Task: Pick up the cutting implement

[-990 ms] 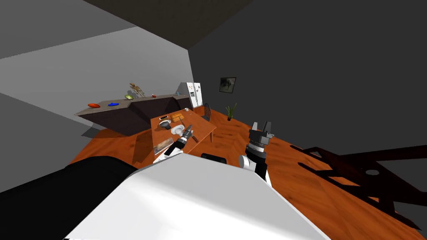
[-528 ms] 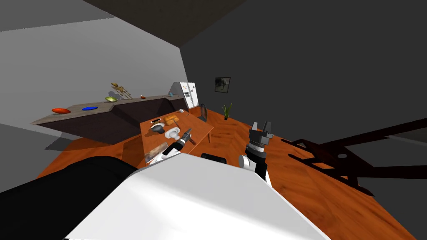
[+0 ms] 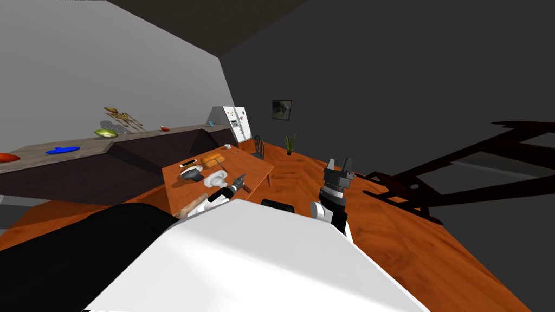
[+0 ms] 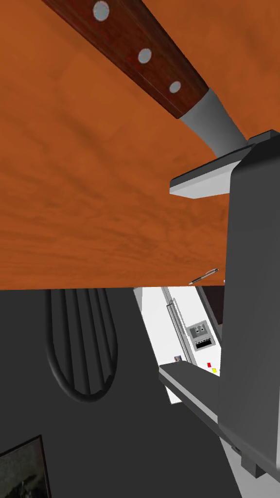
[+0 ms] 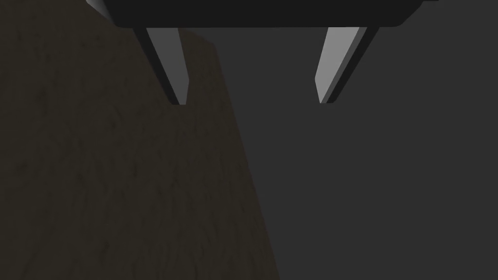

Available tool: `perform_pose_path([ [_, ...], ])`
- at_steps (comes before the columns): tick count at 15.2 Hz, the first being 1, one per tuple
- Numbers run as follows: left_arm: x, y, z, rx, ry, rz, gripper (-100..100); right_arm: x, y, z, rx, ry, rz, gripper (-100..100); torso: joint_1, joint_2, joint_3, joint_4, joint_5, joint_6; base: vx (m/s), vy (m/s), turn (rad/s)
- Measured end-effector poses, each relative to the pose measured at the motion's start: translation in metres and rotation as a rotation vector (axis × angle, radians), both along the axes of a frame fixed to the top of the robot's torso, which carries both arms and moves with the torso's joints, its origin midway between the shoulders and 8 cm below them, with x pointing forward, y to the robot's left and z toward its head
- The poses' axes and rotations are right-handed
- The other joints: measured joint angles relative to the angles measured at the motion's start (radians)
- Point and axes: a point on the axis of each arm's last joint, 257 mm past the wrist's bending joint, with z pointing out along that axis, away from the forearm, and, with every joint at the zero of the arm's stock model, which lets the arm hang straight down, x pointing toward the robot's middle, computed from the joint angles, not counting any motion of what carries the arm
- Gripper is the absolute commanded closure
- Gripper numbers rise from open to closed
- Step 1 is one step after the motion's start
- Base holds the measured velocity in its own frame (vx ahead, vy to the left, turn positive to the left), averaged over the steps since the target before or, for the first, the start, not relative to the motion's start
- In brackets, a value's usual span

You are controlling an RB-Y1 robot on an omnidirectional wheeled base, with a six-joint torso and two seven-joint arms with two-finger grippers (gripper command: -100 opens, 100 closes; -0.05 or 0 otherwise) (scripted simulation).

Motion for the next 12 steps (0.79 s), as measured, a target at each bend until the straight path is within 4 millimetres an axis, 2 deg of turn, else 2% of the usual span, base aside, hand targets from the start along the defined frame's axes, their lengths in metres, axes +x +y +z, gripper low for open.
perform_pose_path([
  [2,-0.012,0.011,-0.020,0.001,0.069,0.008,-100,0.000,0.000,0.000,0.000,0.000,0.000,0,0.000,0.000,0.000,0.000,0.000,0.000,0.030,0.022,-0.133],
  [6,-0.039,0.032,-0.044,-0.004,0.185,0.023,-100,0.000,0.000,0.000,0.000,0.000,0.000,0,0.000,0.000,0.000,0.000,0.000,0.000,0.028,0.021,-0.199],
  [9,-0.059,0.041,-0.063,-0.009,0.264,0.032,-100,0.000,0.000,0.000,0.000,0.000,0.000,0,0.000,0.000,0.000,0.000,0.000,0.000,0.027,0.019,-0.112],
  [12,-0.082,0.052,-0.079,-0.015,0.352,0.044,-100,0.000,0.000,0.000,0.000,0.000,0.000,0,0.000,0.000,0.000,0.000,0.000,0.000,0.035,0.021,-0.225],
])
